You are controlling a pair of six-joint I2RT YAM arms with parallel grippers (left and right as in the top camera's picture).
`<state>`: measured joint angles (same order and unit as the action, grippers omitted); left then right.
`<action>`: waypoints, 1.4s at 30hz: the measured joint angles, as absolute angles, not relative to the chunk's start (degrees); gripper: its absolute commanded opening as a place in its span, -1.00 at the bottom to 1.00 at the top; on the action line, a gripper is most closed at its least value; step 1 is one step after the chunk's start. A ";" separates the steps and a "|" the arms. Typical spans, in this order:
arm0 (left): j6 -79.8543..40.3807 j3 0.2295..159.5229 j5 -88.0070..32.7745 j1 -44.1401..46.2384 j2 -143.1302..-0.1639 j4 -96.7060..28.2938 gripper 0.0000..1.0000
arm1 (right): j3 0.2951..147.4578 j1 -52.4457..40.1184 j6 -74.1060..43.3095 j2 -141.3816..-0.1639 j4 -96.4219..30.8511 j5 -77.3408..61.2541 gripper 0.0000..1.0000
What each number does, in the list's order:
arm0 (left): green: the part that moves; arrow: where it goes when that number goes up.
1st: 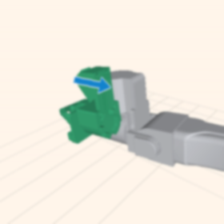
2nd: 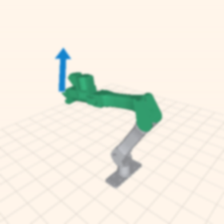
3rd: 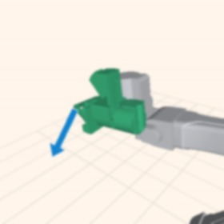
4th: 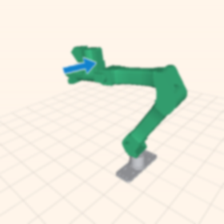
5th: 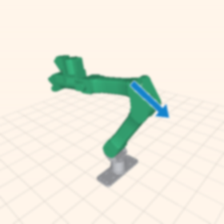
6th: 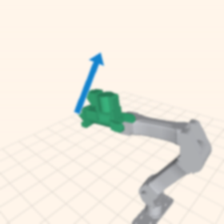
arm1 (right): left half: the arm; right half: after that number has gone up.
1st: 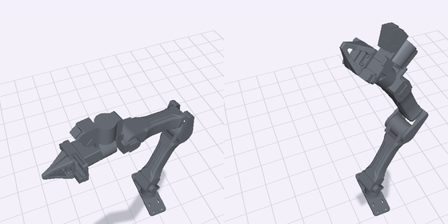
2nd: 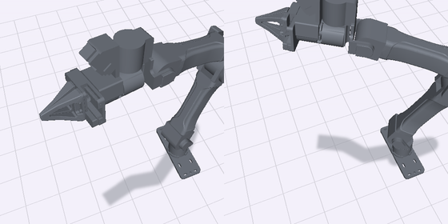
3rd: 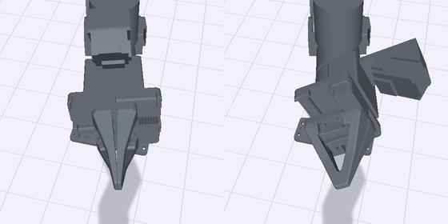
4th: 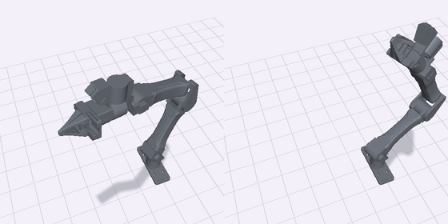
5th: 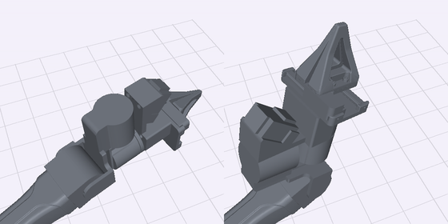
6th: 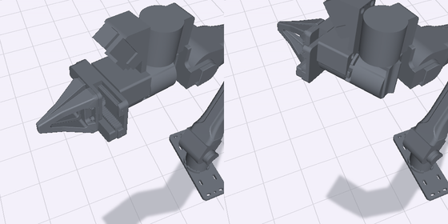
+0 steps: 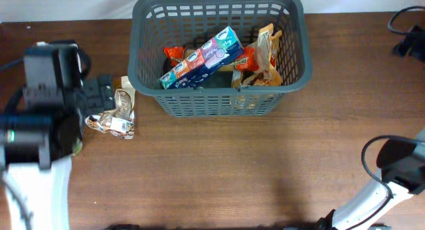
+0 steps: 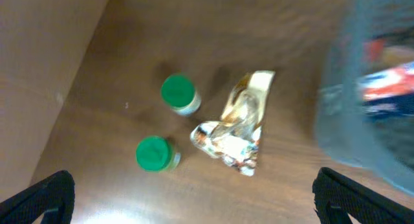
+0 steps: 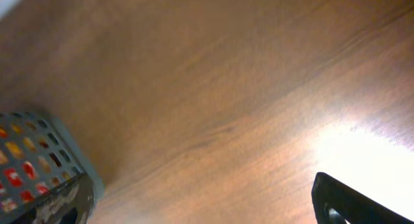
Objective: Pack container
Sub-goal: 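Grasp the crumpled foil snack bag with the left gripper, then lift the foil bag into the basket and release it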
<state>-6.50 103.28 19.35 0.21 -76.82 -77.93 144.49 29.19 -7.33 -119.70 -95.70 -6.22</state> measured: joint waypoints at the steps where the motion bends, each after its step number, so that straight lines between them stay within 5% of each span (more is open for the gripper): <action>1: -6.48 103.28 18.61 -1.69 -78.85 -77.84 0.99 | 144.49 29.17 -7.38 -120.42 -96.31 -6.37 0.98; 5: -2.48 103.28 13.08 -6.66 -86.00 -77.06 0.94 | 144.46 29.17 -7.49 -122.34 -96.77 -6.61 0.98; 9: 3.49 103.28 9.13 -8.38 -93.76 -78.65 0.47 | 144.46 29.17 -7.53 -122.76 -96.86 -6.66 0.98; 11: 5.76 103.28 8.16 -8.40 -98.17 -79.29 0.39 | 144.46 29.17 -7.53 -122.76 -96.90 -6.79 0.98; 19: 14.22 103.26 6.85 -8.38 -114.08 -79.50 0.61 | 144.46 29.17 -7.55 -122.76 -96.97 -6.81 0.98; 39: 25.58 103.26 6.76 -10.87 -131.24 -72.51 0.61 | 144.46 29.17 -7.53 -122.76 -96.97 -6.81 0.98; 41: 25.76 103.31 5.98 -11.05 -132.55 -72.79 0.47 | 144.46 29.17 -7.55 -122.76 -96.97 -6.81 0.98; 42: 25.74 103.39 5.93 -11.03 -132.64 -72.77 0.25 | 144.49 29.17 -7.55 -122.76 -96.97 -6.81 0.98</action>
<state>25.74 103.39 5.93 -11.03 -132.64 -72.77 144.49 29.17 -7.55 -122.76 -96.97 -6.81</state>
